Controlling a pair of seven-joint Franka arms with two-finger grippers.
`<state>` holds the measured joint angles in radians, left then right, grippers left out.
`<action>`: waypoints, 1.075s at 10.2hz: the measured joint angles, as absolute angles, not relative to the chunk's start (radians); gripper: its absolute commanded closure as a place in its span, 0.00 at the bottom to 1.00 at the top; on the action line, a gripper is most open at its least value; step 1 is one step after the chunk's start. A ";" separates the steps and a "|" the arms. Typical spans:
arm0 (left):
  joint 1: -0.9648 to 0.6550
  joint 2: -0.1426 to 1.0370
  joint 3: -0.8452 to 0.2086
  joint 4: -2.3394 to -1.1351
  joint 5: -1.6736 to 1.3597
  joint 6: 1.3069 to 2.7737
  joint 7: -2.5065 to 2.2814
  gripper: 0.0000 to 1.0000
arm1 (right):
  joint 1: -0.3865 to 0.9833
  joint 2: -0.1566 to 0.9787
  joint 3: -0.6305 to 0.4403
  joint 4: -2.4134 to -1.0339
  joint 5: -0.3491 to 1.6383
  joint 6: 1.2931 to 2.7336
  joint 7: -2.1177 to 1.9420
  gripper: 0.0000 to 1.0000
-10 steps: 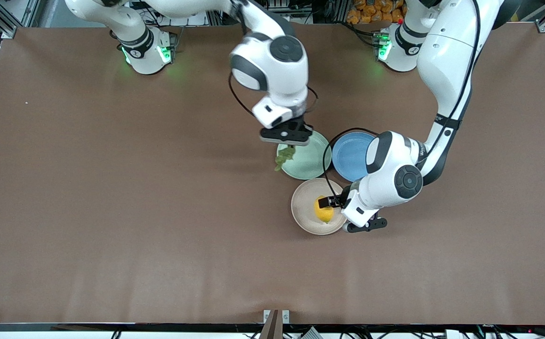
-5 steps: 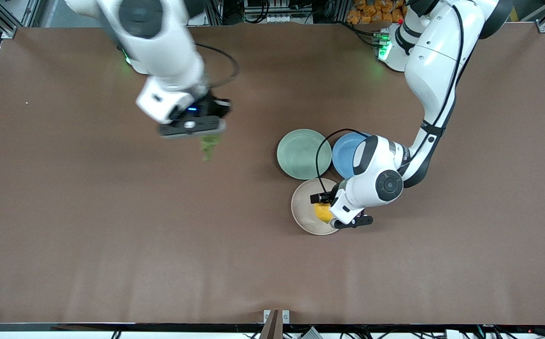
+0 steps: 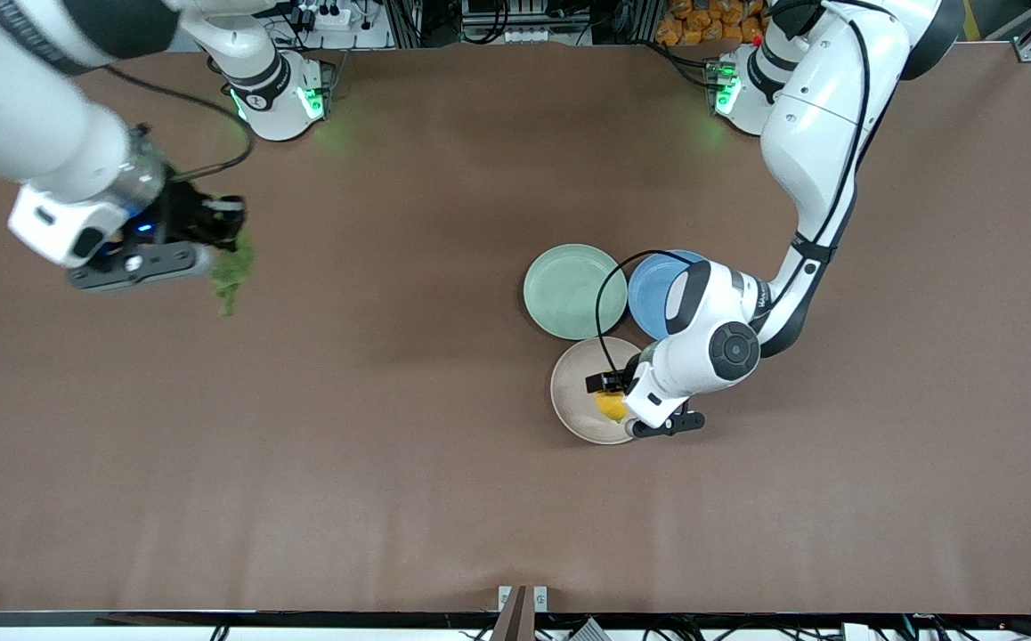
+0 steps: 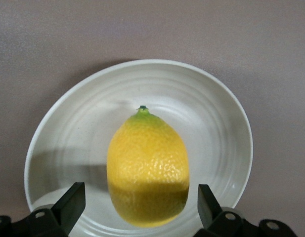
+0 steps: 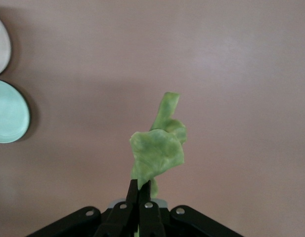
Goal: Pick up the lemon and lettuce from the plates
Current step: 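Carry the lettuce away with the right gripper while the left gripper lifts the lemon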
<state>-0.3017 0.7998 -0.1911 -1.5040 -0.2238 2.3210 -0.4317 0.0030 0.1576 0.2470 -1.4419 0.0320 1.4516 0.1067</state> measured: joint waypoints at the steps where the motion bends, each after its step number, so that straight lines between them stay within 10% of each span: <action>1: -0.305 0.805 -0.190 -1.504 -0.224 2.332 -0.432 0.18 | -0.023 0.152 0.233 -1.481 0.012 1.491 0.095 1.00; 2: -0.311 0.809 -0.185 -1.503 -0.220 2.355 -0.432 0.88 | -0.038 0.143 0.220 -1.554 -0.017 1.585 0.091 1.00; 3: -0.324 0.810 -0.173 -1.503 -0.215 2.385 -0.432 1.00 | -0.056 0.137 0.213 -1.654 -0.029 1.714 0.091 1.00; 11: -0.334 0.733 -0.067 -1.466 -0.207 2.359 -0.459 1.00 | -0.079 0.232 0.076 -2.124 -0.040 2.355 -0.073 1.00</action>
<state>-0.3343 0.7329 -0.0669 -1.4656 -0.2069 2.3588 -0.4594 -0.0793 0.2319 0.0760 -2.1243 -0.0399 2.3554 -0.0733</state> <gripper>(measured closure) 0.339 0.978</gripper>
